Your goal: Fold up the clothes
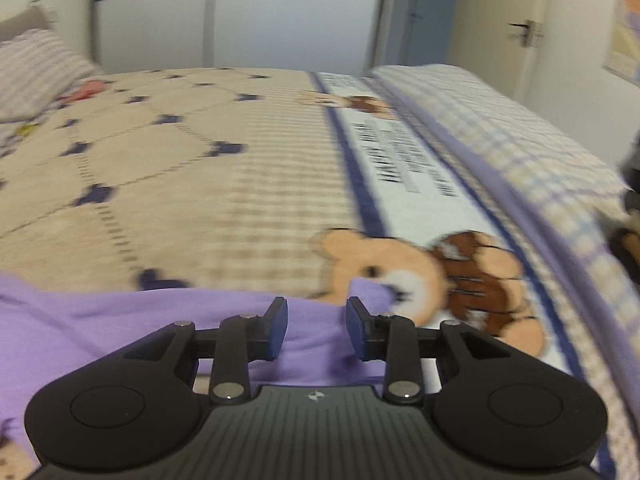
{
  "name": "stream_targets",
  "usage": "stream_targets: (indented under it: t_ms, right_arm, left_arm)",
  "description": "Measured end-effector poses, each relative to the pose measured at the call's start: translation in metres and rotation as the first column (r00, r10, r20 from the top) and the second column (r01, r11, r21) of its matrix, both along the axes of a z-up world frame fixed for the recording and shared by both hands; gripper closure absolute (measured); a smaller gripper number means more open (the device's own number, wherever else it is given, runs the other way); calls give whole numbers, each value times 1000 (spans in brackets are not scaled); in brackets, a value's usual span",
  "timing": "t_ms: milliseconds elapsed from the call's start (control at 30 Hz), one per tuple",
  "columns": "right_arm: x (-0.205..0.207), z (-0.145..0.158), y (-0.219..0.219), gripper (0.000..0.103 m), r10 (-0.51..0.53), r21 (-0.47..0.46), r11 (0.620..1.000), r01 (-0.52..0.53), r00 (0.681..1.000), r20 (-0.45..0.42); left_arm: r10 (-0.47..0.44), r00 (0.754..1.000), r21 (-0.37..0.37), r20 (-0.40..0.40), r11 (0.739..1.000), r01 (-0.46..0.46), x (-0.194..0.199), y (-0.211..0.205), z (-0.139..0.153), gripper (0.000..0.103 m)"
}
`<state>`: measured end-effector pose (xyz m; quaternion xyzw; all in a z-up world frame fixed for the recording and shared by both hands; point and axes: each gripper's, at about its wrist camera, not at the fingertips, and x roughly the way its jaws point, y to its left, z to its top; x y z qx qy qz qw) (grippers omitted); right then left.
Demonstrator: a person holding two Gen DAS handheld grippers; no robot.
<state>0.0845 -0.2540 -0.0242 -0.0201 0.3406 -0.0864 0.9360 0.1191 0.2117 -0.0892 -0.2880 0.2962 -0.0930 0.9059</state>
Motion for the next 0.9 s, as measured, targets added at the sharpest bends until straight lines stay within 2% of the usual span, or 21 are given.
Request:
stream_targets:
  t_ms: [100, 200, 367, 467, 533, 600, 633, 733, 833, 900]
  right_arm:
    - [-2, -1, 26, 68, 121, 49, 991, -121, 993, -3]
    - [-4, -5, 55, 68, 244, 77, 967, -242, 970, -17]
    - [0, -18, 94, 68, 360, 47, 932, -358, 932, -46]
    - [7, -26, 105, 68, 358, 8, 933, -359, 931, -67]
    - [13, -30, 106, 69, 342, -6, 939, -343, 937, -70]
    - [17, -33, 104, 84, 319, -18, 947, -320, 946, -63]
    - [17, -33, 102, 96, 307, -20, 951, -308, 950, -55]
    - [17, -27, 98, 100, 271, -42, 962, -271, 963, 2]
    - [18, -16, 98, 101, 269, -120, 958, -260, 961, 63]
    - [28, -11, 99, 101, 272, -162, 953, -257, 959, 74]
  left_arm:
    - [12, 1000, -58, -2, 998, -13, 5, 7, -5, 69]
    - [23, 1000, -136, -13, 990, -25, 9, 15, -10, 69]
    - [36, 999, -218, -22, 975, -40, 14, 22, -16, 72]
    - [39, 999, -230, -22, 972, -43, 16, 23, -18, 73]
    - [39, 999, -231, -23, 972, -43, 17, 22, -18, 79]
    - [37, 999, -229, -21, 973, -41, 19, 22, -19, 88]
    - [35, 999, -226, -19, 973, -39, 19, 21, -19, 93]
    - [31, 999, -209, -8, 977, -32, 20, 17, -18, 96]
    - [28, 999, -179, 19, 984, -24, 21, 13, -13, 97]
    - [30, 999, -157, 38, 987, -24, 20, 11, -9, 97]
